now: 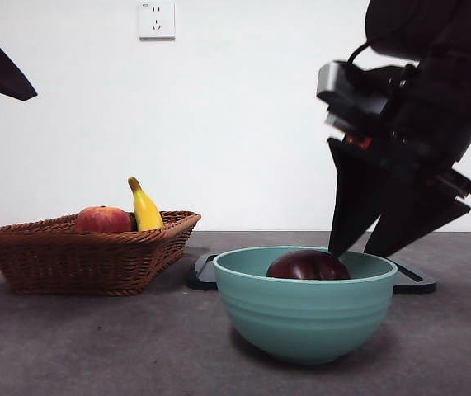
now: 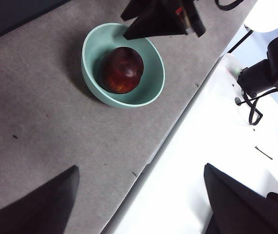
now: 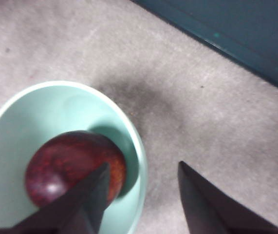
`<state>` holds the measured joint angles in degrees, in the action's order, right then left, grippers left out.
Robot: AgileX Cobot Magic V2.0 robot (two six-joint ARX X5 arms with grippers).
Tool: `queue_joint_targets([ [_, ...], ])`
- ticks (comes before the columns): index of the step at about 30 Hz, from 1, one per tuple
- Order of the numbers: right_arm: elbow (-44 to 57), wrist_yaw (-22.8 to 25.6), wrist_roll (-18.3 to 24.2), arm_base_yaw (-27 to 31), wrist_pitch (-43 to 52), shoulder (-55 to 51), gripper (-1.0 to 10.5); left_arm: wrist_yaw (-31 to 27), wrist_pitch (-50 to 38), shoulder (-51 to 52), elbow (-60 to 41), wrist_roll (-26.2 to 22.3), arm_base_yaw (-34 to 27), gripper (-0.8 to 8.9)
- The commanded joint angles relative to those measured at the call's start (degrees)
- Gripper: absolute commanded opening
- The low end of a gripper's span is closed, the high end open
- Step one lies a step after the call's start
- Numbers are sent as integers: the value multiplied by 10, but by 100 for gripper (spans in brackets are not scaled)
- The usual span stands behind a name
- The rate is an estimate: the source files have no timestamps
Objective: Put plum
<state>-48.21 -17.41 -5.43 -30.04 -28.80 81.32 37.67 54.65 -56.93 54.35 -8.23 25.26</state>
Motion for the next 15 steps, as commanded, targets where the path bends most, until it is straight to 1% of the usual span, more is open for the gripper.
queue_joint_targets([
  [1,-2,11,-6,-9,9,20,195,4,-3,-3,5,0,3,405],
  [6,-2,12,-6,-14,18,37,129,3,-3,-3,5,0,3,405],
  [15,-2,9,-7,-18,19,38,15,3,-3,-3,5,0,3,405],
])
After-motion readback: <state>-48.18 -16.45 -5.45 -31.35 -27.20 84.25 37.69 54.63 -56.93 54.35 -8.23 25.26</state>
